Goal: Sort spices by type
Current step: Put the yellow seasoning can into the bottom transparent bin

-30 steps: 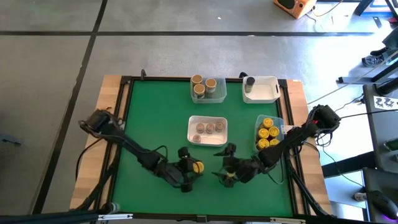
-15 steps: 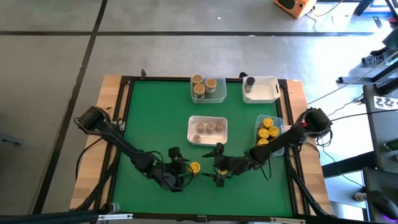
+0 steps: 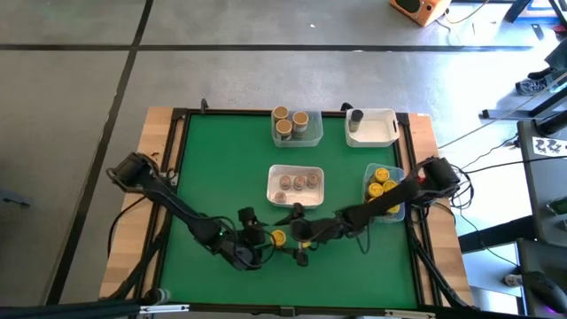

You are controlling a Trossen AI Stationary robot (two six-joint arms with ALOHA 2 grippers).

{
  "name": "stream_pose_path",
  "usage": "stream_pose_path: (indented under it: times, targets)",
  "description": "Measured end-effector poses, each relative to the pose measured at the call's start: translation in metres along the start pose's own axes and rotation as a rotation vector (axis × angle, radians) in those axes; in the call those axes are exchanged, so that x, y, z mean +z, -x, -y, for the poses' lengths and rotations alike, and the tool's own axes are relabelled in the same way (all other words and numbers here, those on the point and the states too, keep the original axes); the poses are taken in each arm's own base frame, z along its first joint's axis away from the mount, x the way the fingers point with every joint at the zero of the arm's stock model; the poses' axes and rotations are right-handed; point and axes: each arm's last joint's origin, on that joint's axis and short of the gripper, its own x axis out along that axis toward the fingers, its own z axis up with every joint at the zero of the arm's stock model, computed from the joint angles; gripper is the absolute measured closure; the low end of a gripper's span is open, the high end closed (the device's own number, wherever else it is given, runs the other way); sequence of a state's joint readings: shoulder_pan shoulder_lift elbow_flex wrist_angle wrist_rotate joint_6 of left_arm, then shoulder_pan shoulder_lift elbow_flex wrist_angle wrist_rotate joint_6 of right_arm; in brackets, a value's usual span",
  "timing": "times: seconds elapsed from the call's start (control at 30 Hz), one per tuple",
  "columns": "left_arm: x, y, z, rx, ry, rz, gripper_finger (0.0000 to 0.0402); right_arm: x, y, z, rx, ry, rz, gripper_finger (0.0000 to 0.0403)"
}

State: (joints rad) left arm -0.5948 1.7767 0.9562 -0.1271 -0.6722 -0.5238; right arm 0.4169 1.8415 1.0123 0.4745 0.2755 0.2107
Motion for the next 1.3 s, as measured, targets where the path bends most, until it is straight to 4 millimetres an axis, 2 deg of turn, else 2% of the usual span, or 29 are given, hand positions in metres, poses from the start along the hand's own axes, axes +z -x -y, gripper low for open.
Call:
stream_pose_path:
  times: [0.23, 0.43, 0.57, 0.7, 0.87, 0.97, 1.07, 1.3]
  targets:
    - [-0.005, -0.005, 0.002, 0.016, -0.015, -0.01, 0.0109, -0.014, -0.026, 0.003, 0.021, 0.015, -0.092, 0.0039]
    - [-0.004, -0.007, 0.0, 0.023, -0.009, -0.007, 0.0109, -0.03, -0.032, 0.004, 0.004, 0.032, -0.173, 0.0039]
    - [-0.004, -0.007, 0.0, 0.023, -0.009, -0.008, 0.0109, -0.03, -0.033, 0.003, 0.002, 0.019, -0.161, 0.0045]
    - [-0.004, -0.007, 0.0, 0.024, -0.008, -0.008, 0.0109, -0.025, -0.033, 0.002, 0.011, 0.03, -0.113, 0.0075]
    - [-0.004, -0.007, 0.0, 0.024, -0.008, -0.008, 0.0109, -0.028, -0.033, 0.003, -0.008, 0.044, -0.147, 0.0144]
    - [-0.004, -0.007, 0.0, 0.025, -0.009, -0.009, 0.0109, -0.026, -0.027, 0.004, -0.033, 0.061, -0.185, 0.018]
    - [-0.004, -0.007, 0.0, 0.024, -0.011, -0.009, 0.0109, -0.018, -0.014, 0.001, -0.082, 0.095, -0.223, 0.018]
    - [-0.004, -0.007, 0.0, 0.025, -0.01, -0.009, 0.0109, 0.019, 0.044, -0.013, -0.236, 0.17, -0.246, 0.018]
